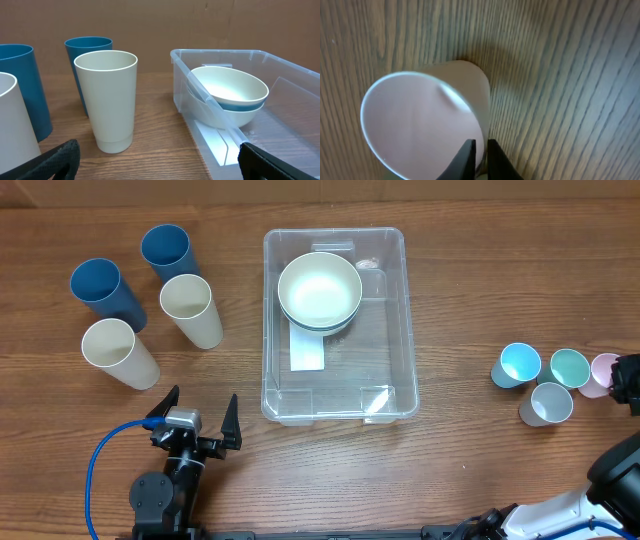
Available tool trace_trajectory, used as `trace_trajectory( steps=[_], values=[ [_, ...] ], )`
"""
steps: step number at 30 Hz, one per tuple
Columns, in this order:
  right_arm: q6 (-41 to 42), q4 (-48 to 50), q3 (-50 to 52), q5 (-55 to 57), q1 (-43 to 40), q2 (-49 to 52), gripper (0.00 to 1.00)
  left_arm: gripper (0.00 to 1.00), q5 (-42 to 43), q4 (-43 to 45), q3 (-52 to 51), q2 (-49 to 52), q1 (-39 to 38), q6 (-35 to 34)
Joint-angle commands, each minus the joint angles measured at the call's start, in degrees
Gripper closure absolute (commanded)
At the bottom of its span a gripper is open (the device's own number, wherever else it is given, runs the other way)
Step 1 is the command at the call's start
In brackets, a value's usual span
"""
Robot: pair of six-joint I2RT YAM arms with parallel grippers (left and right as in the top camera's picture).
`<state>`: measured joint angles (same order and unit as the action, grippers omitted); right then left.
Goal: Pack container
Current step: 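Move the right gripper to the pink cup and grasp it, then carry the pink cup into the container beside the bowls and release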
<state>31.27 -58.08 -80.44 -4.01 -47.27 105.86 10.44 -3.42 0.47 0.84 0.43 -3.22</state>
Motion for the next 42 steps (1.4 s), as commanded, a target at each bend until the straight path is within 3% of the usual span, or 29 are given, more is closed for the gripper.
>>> trace_trajectory(
  steps=[1,4,11,19,22,25,33,42],
  values=[
    [-0.1,0.0,0.3,1.0,0.1,0.7,0.91,0.0,-0.3,0.0,-0.2,-0.6,0.3,-0.6],
    [-0.1,-0.3,0.3,1.7,0.1,0.7,0.96,0.0,-0.3,0.0,-0.2,-0.6,0.3,-0.6],
    [0.1,0.2,-2.9,1.8,0.1,0.6,0.96,0.0,-0.3,0.0,-0.2,-0.6,0.3,-0.6],
    [-2.7,-15.4,-34.4,-8.6,1.7,0.5,0.96,0.0,-0.3,0.0,-0.2,-0.6,0.3,-0.6],
    [-7.1,-19.7,-44.0,-15.6,8.2,0.5,0.96,0.0,-0.3,0.0,-0.2,-0.6,0.3,-0.6],
    [-10.7,-21.8,-48.3,-14.9,21.4,0.5,0.96,0.0,-0.3,0.0,-0.2,-0.6,0.3,-0.6],
    [-8.7,-23.0,-48.2,3.8,53.4,0.6,0.96,0.0,-0.3,0.0,-0.2,-0.6,0.3,-0.6],
    [-5.9,-21.7,-39.2,7.0,62.7,0.7,0.96,0.0,-0.3,0.0,-0.2,-0.6,0.3,-0.6]
  ],
)
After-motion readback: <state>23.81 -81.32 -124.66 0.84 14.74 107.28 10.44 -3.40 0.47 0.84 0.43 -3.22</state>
